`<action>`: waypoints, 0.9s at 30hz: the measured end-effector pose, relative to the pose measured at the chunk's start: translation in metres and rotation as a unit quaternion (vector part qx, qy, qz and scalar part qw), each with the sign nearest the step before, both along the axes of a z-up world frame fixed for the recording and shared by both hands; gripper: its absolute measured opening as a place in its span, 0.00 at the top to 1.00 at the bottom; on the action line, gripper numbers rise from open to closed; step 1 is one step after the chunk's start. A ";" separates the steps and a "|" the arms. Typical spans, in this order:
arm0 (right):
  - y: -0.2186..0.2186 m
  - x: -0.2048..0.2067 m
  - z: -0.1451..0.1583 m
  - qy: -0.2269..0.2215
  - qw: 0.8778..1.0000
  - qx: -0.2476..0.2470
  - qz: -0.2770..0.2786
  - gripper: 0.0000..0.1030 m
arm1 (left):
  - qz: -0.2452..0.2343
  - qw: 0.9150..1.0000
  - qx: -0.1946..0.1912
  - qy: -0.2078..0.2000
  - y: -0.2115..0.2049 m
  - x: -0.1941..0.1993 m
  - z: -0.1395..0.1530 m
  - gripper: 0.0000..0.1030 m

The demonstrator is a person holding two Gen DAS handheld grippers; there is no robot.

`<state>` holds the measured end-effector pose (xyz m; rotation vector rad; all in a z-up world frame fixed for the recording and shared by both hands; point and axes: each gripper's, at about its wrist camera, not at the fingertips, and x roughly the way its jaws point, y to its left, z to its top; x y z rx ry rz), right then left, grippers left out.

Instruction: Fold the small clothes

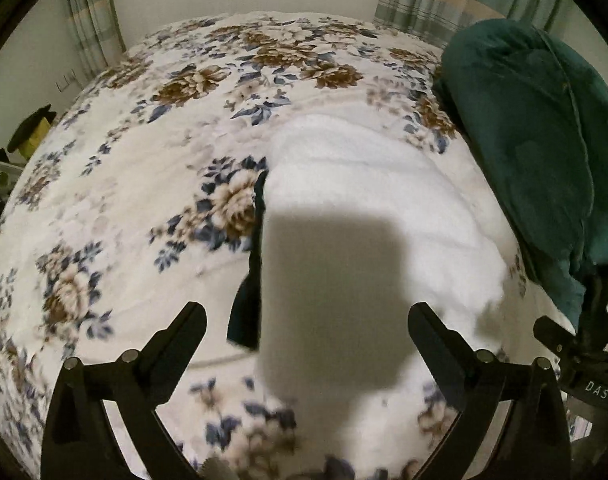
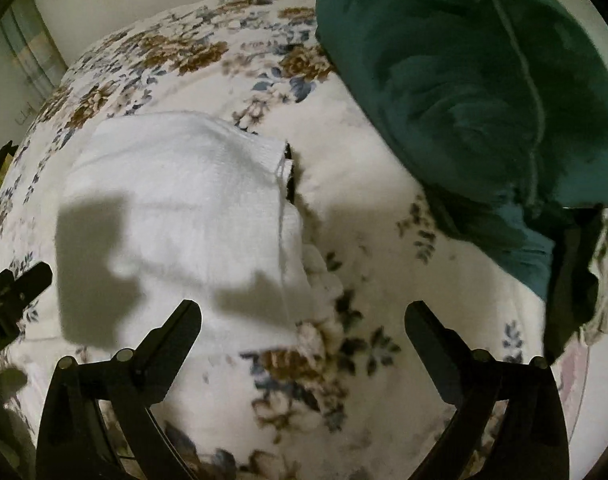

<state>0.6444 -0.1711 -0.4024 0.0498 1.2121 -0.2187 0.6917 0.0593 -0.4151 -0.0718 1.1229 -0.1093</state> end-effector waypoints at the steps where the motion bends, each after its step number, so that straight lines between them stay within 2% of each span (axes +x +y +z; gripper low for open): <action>1: 0.000 -0.011 0.010 -0.003 1.000 -0.001 0.004 0.00 | 0.003 1.000 0.004 -0.002 -0.001 -0.010 0.008 0.00; 5: 0.002 -0.048 0.052 -0.029 0.999 -0.022 0.011 0.00 | 0.013 1.000 0.016 -0.015 -0.005 -0.045 0.043 0.00; 12: 0.006 -0.122 0.140 -0.074 0.997 -0.036 0.008 0.00 | 0.011 0.998 0.036 -0.052 -0.012 -0.115 0.126 0.00; 20: 0.011 -0.217 0.262 -0.128 0.991 -0.033 0.005 0.00 | 0.010 0.995 0.037 -0.089 -0.012 -0.191 0.213 0.00; 27: 0.025 -0.287 0.350 -0.173 0.984 -0.040 0.023 0.00 | 0.011 0.992 0.038 -0.123 -0.011 -0.252 0.279 0.00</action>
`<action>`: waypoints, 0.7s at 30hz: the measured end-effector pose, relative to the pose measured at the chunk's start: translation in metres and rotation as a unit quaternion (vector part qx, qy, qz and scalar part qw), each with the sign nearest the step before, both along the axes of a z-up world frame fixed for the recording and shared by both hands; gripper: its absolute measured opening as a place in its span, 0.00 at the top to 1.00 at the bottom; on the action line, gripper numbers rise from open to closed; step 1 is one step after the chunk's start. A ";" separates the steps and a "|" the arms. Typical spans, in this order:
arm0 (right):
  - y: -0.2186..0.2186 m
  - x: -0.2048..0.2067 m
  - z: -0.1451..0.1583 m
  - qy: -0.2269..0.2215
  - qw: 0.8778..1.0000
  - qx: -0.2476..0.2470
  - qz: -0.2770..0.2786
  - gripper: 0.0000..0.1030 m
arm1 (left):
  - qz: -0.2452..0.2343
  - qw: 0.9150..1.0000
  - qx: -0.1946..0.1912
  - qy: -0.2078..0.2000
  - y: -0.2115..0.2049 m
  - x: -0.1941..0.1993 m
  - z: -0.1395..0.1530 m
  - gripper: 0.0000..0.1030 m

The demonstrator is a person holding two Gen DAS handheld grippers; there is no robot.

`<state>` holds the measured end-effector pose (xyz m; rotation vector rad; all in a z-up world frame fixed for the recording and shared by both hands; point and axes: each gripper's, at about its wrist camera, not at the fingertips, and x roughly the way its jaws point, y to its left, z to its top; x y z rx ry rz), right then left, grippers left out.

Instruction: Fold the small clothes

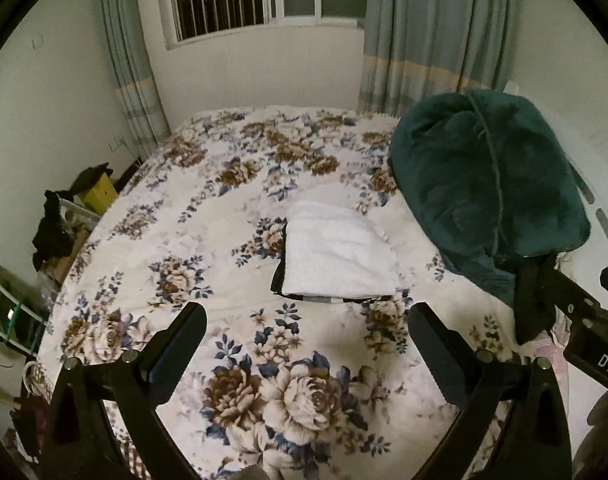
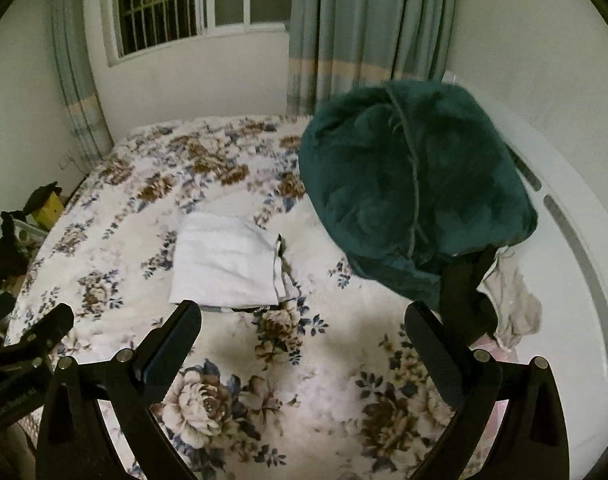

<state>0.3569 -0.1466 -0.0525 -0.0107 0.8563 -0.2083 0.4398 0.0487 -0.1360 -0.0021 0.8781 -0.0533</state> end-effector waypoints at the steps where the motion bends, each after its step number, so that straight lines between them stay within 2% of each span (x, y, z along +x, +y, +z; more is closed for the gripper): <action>1: 0.001 -0.011 0.012 -0.006 1.000 0.001 0.002 0.00 | 0.001 1.000 0.000 -0.003 0.000 -0.010 0.009 0.00; 7: 0.005 -0.077 0.074 -0.039 0.999 -0.005 0.012 0.00 | 0.006 1.000 -0.003 -0.017 -0.001 -0.056 0.049 0.00; 13: 0.006 -0.128 0.109 -0.054 0.998 -0.002 0.014 0.00 | 0.012 0.999 -0.010 -0.032 -0.003 -0.091 0.076 0.00; 21: 0.005 -0.164 0.142 -0.076 0.997 -0.002 0.024 0.00 | 0.013 0.998 -0.015 -0.058 -0.006 -0.124 0.105 0.00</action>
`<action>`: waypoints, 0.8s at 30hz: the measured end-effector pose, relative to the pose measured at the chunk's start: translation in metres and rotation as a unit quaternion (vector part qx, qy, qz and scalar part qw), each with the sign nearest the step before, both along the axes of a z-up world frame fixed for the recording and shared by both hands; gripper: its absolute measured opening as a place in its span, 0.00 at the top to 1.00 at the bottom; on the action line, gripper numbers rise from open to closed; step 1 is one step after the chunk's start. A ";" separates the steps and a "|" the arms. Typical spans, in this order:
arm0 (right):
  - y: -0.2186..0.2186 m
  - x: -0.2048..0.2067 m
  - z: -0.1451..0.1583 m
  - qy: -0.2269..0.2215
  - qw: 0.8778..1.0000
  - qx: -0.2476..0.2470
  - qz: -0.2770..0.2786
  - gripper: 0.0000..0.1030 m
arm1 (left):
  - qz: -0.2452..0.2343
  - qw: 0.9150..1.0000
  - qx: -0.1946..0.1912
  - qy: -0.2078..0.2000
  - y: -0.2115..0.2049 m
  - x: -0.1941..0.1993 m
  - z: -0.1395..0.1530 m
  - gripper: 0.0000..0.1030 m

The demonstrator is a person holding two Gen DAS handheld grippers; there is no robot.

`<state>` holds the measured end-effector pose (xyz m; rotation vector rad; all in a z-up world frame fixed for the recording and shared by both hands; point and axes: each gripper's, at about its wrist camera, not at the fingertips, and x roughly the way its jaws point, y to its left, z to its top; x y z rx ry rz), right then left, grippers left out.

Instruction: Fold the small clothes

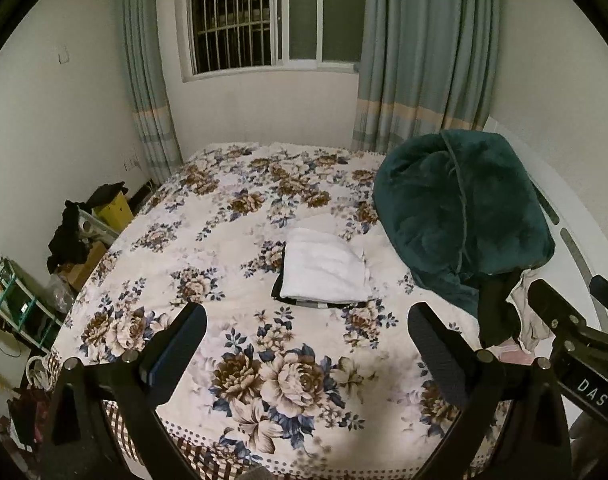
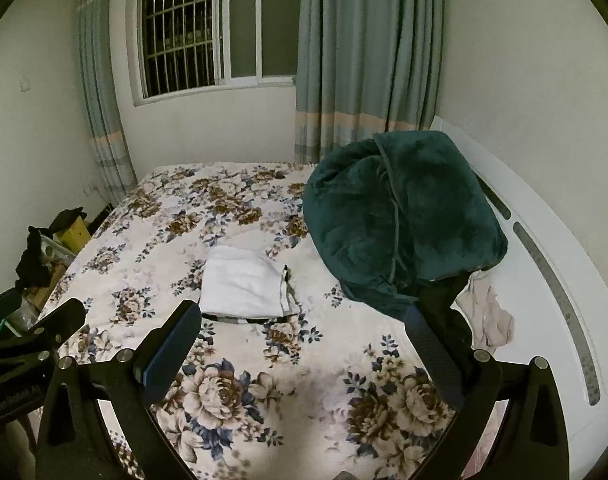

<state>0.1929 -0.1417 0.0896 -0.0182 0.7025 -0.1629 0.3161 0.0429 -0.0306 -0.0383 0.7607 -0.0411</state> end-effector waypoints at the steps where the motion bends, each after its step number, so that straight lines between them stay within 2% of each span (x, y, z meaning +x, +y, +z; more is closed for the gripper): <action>1: 0.001 -0.004 0.005 -0.004 1.000 -0.001 0.003 0.00 | 0.001 1.000 0.000 -0.003 0.000 -0.004 0.003 0.00; 8: 0.003 -0.018 0.025 -0.022 1.000 -0.006 0.013 0.00 | 0.012 1.000 -0.001 -0.010 0.002 -0.019 0.014 0.00; 24: 0.004 -0.020 0.033 -0.023 1.000 -0.009 0.019 0.00 | 0.035 0.999 0.002 -0.026 0.003 -0.032 0.020 0.00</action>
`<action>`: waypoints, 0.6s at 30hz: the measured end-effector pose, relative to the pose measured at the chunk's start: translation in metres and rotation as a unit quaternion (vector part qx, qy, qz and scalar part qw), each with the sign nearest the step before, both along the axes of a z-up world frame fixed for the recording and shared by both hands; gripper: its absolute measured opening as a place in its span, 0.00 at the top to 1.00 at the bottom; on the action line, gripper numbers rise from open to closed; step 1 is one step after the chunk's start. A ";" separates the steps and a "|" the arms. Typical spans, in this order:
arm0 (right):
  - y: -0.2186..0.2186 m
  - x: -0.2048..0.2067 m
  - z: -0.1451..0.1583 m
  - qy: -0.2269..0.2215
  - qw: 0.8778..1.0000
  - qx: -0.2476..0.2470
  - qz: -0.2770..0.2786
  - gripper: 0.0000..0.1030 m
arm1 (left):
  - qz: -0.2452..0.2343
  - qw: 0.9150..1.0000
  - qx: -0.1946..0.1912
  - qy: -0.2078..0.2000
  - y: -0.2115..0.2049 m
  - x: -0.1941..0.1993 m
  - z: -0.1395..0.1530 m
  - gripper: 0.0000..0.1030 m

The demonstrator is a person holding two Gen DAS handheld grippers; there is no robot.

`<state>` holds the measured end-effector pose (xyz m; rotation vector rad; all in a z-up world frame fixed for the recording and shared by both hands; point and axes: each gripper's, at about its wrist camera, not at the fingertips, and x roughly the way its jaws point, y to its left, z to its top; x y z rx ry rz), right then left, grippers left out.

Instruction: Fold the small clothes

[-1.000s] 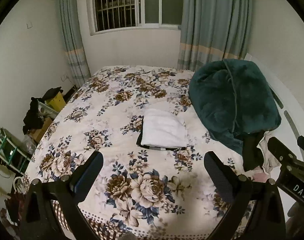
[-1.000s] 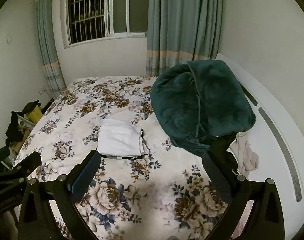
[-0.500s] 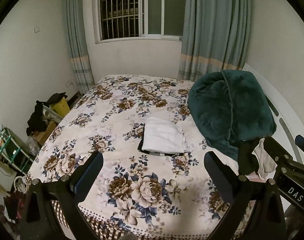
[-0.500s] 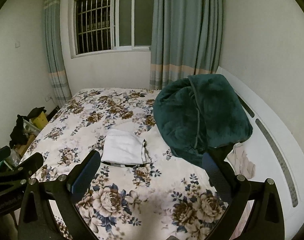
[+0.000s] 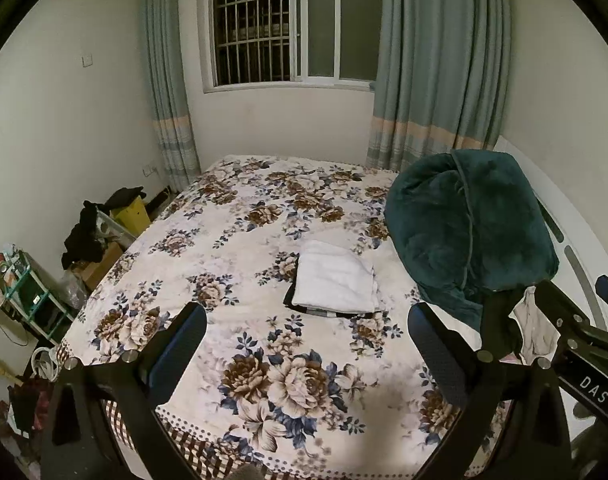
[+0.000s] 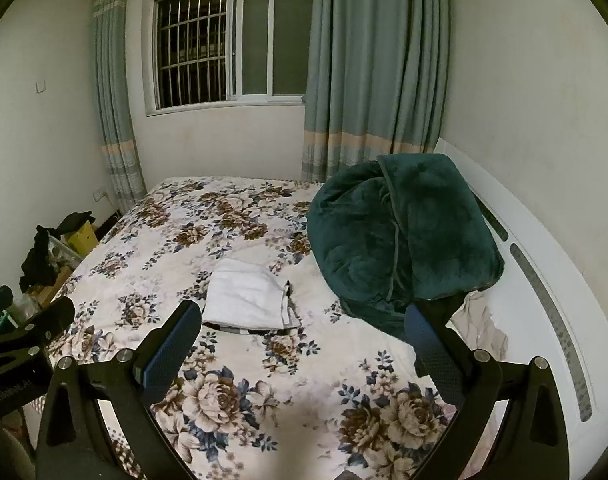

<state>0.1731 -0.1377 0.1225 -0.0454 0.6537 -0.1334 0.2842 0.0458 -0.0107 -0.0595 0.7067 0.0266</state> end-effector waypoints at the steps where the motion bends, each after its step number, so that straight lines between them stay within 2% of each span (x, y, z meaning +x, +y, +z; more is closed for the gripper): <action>1: 0.000 0.000 0.000 0.000 1.000 -0.001 0.000 0.00 | 0.000 1.000 0.001 0.000 0.000 0.000 0.000 0.00; 9: 0.000 -0.003 0.005 -0.001 1.000 0.003 0.005 0.00 | 0.004 1.000 0.006 0.000 -0.001 0.000 0.002 0.00; 18: -0.007 0.012 0.009 0.001 1.000 0.008 0.021 0.00 | 0.006 1.000 0.009 -0.003 -0.006 -0.001 0.006 0.00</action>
